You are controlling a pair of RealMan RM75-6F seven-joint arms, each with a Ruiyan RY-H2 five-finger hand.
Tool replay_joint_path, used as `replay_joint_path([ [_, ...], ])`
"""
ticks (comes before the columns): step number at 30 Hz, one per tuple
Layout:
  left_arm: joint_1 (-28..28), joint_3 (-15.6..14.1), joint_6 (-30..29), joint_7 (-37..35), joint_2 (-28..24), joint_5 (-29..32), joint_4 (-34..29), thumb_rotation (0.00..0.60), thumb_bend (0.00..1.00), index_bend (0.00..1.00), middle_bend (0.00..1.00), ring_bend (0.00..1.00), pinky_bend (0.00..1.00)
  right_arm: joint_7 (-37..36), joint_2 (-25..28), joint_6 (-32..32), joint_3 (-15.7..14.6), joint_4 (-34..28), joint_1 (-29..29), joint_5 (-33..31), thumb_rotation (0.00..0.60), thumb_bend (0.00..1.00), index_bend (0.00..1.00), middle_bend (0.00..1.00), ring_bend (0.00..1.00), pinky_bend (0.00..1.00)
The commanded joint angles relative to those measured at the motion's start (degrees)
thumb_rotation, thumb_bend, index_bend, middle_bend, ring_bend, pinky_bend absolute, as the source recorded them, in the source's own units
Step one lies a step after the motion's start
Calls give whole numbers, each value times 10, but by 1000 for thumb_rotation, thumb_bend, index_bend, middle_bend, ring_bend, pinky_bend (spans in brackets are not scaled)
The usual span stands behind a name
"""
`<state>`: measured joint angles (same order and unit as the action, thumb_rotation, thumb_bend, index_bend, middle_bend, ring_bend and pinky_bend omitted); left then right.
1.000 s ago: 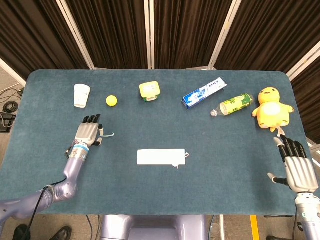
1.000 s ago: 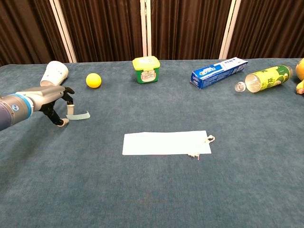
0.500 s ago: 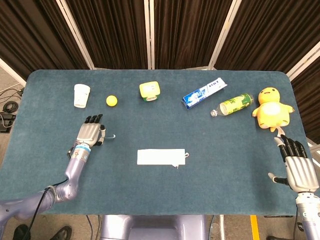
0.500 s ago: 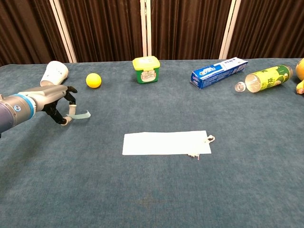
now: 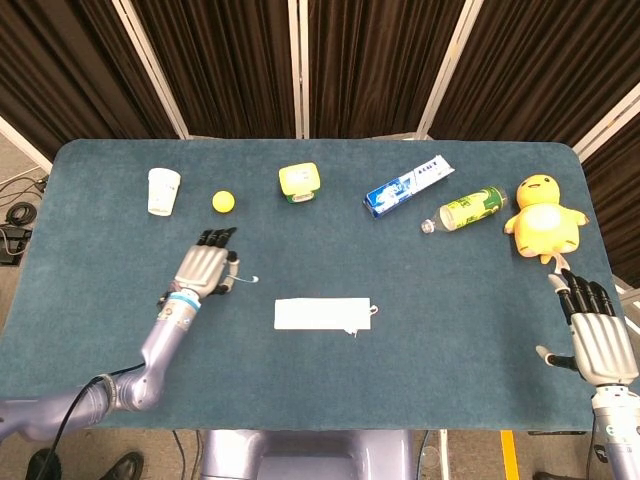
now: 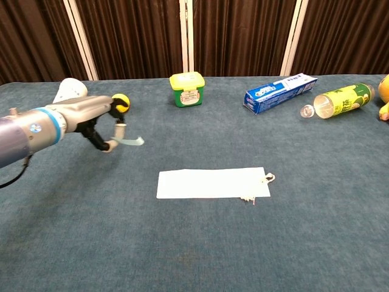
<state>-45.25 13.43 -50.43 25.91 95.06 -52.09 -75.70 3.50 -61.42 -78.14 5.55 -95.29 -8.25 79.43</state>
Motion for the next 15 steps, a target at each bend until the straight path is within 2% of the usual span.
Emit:
replay_joint_path([
  [1, -25, 5, 17, 8, 11, -9, -5, 600, 462, 626, 0, 0, 0, -1, 0, 0, 0, 0, 0, -1, 600, 0, 0, 0, 0, 0],
  [7, -76, 13, 41, 52, 48, 18, 17, 600, 462, 626, 0, 0, 0, -4, 2, -1, 3, 2, 0, -5, 600, 0, 0, 0, 0, 0],
  [15, -128, 8, 61, 96, 93, 52, 45, 600, 462, 628, 0, 0, 0, -12, 5, 0, 5, 6, 1, -12, 600, 0, 0, 0, 0, 0],
])
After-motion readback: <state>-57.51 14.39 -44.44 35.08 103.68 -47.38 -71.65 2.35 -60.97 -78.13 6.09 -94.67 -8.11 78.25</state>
